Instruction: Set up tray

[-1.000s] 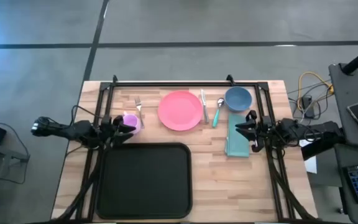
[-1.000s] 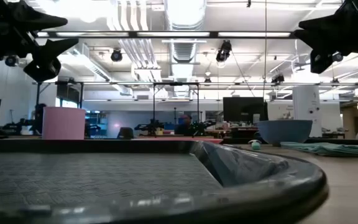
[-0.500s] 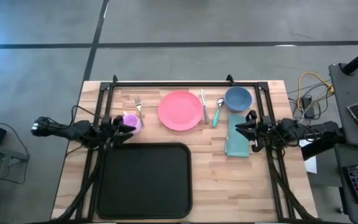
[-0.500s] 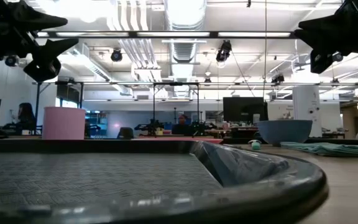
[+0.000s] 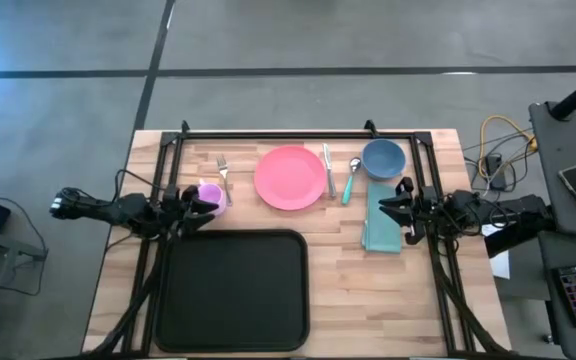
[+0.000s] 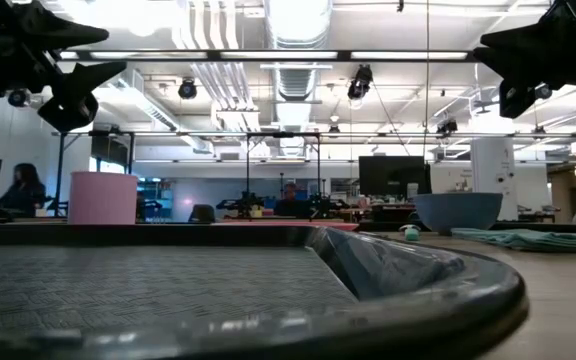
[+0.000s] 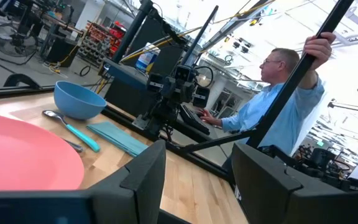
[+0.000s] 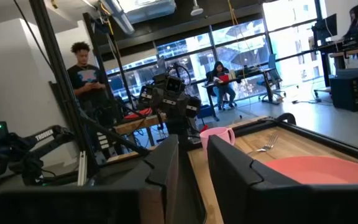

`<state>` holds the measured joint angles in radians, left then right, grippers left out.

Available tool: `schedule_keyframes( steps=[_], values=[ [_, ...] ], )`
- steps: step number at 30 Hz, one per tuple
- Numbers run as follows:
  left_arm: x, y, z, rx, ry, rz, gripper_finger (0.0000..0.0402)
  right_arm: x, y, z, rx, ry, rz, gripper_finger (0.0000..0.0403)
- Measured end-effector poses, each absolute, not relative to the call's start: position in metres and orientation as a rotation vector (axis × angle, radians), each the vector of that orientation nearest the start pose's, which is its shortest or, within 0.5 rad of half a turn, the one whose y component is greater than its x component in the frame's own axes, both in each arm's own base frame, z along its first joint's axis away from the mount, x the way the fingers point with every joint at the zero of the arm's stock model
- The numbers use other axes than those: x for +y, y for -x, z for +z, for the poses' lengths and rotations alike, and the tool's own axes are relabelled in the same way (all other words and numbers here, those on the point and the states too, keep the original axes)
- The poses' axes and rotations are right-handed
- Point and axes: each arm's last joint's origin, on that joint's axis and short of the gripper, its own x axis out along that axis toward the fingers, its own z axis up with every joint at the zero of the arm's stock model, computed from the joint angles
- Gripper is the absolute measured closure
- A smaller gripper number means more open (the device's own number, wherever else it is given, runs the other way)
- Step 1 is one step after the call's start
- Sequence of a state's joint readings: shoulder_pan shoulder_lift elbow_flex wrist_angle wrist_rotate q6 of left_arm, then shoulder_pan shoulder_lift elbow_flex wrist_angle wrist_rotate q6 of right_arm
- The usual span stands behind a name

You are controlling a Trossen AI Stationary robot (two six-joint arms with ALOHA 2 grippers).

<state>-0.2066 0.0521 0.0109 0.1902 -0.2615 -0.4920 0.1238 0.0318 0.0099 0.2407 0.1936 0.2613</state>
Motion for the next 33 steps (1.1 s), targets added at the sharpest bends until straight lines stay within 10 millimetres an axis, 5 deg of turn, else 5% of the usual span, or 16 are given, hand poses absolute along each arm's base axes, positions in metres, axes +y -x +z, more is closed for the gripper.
schedule_keyframes(
  steps=[33],
  values=[
    [-0.0128, -0.0977, 0.1813, -0.156, 0.526, 0.018, 0.0236, 0.0063, -0.0962, 0.1874, -0.224, -0.295, -0.041, 0.0334]
  ],
)
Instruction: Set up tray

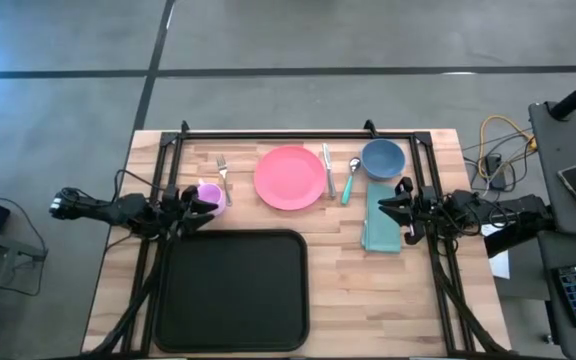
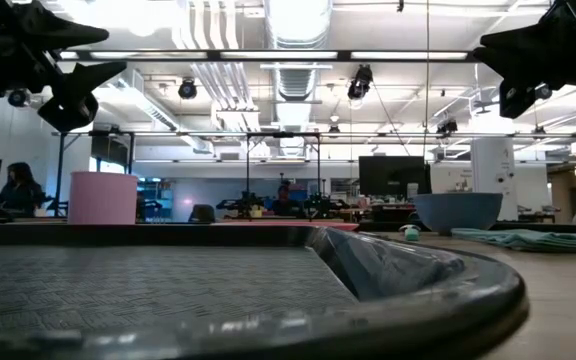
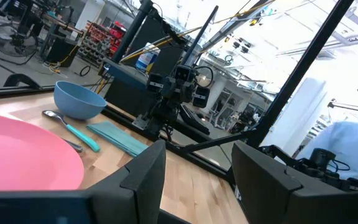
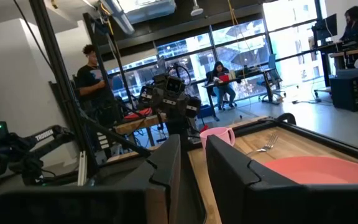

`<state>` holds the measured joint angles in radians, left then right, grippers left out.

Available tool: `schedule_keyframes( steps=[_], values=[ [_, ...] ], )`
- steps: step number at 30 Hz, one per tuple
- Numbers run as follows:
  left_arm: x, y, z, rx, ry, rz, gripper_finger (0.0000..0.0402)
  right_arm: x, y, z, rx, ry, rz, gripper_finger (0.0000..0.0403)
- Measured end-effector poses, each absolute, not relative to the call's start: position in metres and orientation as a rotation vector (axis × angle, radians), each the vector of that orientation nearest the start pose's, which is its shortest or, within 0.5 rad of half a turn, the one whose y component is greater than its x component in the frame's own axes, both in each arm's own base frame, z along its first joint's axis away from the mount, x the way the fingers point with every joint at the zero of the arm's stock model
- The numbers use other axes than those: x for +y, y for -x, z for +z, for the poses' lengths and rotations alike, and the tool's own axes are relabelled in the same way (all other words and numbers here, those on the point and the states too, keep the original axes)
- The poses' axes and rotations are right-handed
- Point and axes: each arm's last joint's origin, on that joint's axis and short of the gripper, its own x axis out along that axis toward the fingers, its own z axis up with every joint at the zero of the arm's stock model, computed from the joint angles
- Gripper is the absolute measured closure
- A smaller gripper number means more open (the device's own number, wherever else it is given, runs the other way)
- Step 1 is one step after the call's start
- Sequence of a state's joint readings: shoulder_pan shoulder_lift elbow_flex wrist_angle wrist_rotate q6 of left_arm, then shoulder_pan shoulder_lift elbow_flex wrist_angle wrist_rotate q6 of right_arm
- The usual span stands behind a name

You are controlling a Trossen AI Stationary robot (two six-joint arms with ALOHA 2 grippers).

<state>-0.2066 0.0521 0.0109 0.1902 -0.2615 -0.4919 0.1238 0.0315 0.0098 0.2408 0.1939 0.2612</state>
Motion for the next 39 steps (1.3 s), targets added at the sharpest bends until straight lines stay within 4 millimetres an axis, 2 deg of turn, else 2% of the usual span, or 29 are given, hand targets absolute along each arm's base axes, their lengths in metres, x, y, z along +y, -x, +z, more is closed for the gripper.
schedule_keyframes(
  steps=[14, 21, 29, 36, 39],
  values=[
    [-0.0129, -0.0977, 0.1813, -0.156, 0.526, 0.018, 0.0236, 0.0063, -0.0962, 0.1874, -0.225, -0.295, -0.041, 0.0321],
    [-0.0128, -0.0977, 0.1814, -0.156, 0.526, 0.018, 0.0236, 0.0063, -0.0962, 0.1875, -0.226, -0.310, -0.039, 0.0328],
    [-0.0129, -0.0977, 0.1814, -0.156, 0.526, 0.018, 0.0236, 0.0042, -0.0958, 0.1878, -0.259, -0.673, -0.070, 0.0332],
    [-0.0129, -0.0977, 0.1813, -0.155, 0.526, 0.018, 0.0236, 0.0014, -0.0957, 0.1874, -0.304, -0.880, -0.140, 0.0323],
    [-0.0128, -0.0977, 0.1813, -0.156, 0.525, 0.018, 0.0236, 0.0014, -0.0958, 0.1870, -0.306, -0.914, -0.139, 0.0319]
  ],
)
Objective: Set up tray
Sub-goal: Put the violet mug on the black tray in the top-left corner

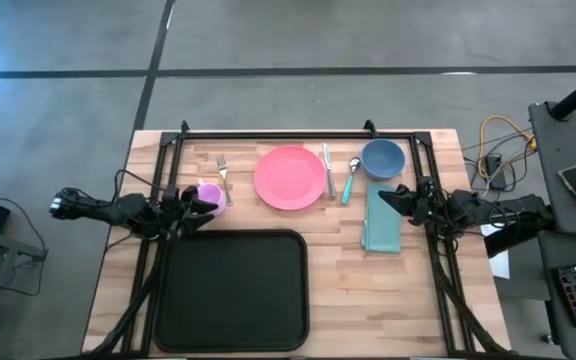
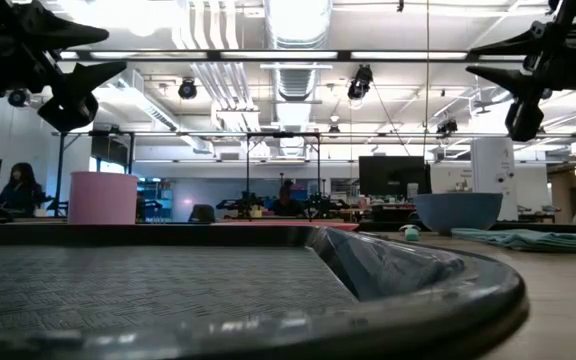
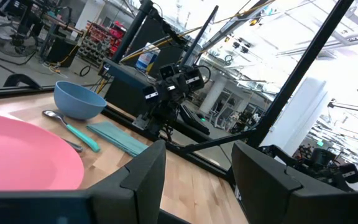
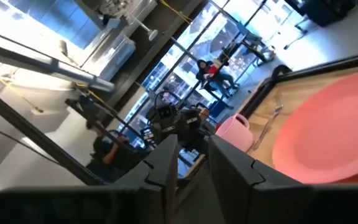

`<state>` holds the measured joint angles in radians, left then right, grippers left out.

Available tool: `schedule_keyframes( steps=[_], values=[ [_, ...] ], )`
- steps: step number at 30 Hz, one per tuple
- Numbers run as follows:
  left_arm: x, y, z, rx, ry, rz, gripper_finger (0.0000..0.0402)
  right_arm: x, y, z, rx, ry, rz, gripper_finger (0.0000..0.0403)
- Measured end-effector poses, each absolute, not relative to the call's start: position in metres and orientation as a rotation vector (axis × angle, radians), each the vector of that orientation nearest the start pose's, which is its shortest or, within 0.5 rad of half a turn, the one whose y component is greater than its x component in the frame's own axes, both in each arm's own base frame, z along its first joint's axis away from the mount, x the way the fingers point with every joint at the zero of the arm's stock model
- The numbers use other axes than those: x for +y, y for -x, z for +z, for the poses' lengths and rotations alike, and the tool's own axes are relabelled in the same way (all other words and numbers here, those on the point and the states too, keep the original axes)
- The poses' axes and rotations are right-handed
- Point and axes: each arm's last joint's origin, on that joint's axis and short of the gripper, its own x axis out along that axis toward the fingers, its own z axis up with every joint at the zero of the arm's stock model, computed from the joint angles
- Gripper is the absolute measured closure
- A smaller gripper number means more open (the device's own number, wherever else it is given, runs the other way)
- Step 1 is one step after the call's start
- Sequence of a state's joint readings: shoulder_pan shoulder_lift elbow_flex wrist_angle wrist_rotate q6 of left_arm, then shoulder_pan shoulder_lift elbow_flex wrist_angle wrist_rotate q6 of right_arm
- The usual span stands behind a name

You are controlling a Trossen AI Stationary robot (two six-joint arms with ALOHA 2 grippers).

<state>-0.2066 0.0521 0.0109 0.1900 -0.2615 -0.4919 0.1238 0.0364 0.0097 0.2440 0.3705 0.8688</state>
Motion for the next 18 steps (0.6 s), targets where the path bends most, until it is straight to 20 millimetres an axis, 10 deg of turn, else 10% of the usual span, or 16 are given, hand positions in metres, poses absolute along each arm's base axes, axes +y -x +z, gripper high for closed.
schedule_keyframes(
  steps=[18],
  values=[
    [-0.011, -0.093, 0.199, -0.354, 0.598, 0.009, 0.0236, -0.001, -0.096, 0.186, -0.360, -1.132, -0.200, 0.0330]
  ],
)
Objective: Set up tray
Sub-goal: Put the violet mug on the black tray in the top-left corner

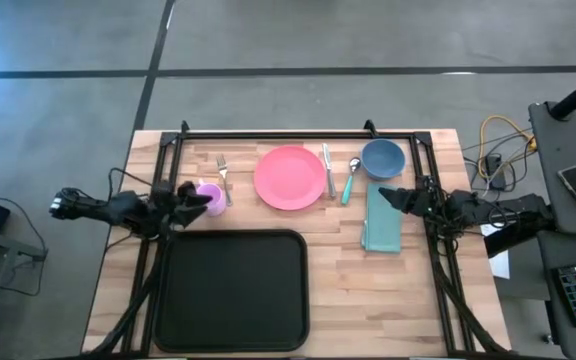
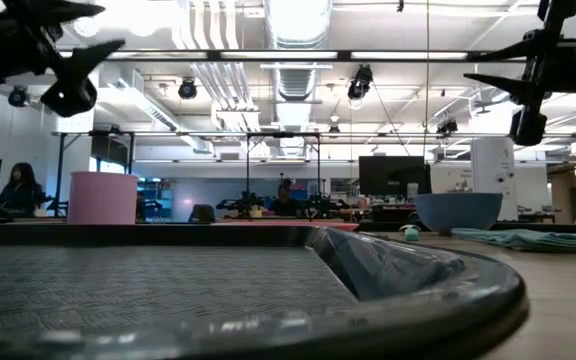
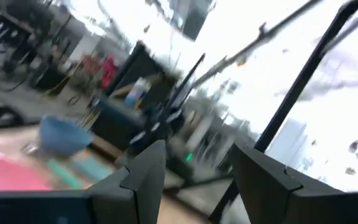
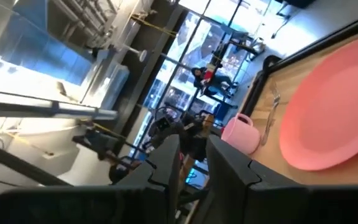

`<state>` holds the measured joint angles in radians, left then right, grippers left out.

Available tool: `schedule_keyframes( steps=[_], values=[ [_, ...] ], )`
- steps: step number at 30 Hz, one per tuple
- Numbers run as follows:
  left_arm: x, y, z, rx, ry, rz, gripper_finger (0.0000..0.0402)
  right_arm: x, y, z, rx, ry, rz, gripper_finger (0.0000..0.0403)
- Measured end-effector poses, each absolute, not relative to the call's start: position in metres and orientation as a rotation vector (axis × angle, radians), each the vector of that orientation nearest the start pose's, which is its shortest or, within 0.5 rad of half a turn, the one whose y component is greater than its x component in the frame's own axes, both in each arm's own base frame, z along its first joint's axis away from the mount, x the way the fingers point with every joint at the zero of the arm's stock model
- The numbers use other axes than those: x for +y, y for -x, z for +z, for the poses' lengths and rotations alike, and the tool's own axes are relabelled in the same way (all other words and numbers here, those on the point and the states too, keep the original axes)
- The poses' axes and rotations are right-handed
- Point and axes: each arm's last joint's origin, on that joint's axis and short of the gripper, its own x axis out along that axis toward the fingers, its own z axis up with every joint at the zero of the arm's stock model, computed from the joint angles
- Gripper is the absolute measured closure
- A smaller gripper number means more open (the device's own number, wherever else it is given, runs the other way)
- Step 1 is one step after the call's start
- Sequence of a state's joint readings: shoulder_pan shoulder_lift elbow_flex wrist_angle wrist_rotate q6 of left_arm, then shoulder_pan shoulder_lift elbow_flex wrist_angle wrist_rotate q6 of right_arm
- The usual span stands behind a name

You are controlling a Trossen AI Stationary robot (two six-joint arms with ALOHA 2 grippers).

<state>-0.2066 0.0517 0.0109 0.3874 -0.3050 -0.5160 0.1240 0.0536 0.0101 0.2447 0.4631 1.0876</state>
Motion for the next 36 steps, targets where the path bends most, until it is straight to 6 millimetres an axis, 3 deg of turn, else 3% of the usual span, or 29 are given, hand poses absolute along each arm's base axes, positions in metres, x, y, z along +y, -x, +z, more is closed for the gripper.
schedule_keyframes(
  steps=[9, 12, 16, 22, 25, 30, 36],
  values=[
    [-0.005, -0.079, 0.227, -0.669, 0.700, 0.034, 0.0236, -0.004, -0.098, 0.190, -0.434, -1.052, -0.295, 0.0333],
    [-0.004, -0.077, 0.229, -0.697, 0.705, 0.042, 0.0236, -0.006, -0.097, 0.194, -0.490, -0.967, -0.368, 0.0335],
    [-0.001, -0.076, 0.228, -0.714, 0.736, 0.153, 0.0236, -0.010, -0.094, 0.195, -0.585, -1.016, -0.520, 0.0335],
    [0.001, -0.078, 0.229, -0.717, 0.787, 0.220, 0.0236, -0.010, -0.095, 0.193, -0.594, -1.063, -0.519, 0.0335],
    [0.001, -0.086, 0.231, -0.660, 0.834, 0.323, 0.0236, -0.011, -0.096, 0.191, -0.585, -1.044, -0.569, 0.0331],
    [0.001, -0.110, 0.234, -0.450, 0.771, 0.669, 0.0251, -0.012, -0.099, 0.184, -0.570, -1.023, -0.693, 0.0308],
    [-0.002, -0.133, 0.249, -0.246, 0.830, 0.811, 0.0258, -0.011, -0.108, 0.175, -0.519, -1.057, -0.726, 0.0269]
  ],
)
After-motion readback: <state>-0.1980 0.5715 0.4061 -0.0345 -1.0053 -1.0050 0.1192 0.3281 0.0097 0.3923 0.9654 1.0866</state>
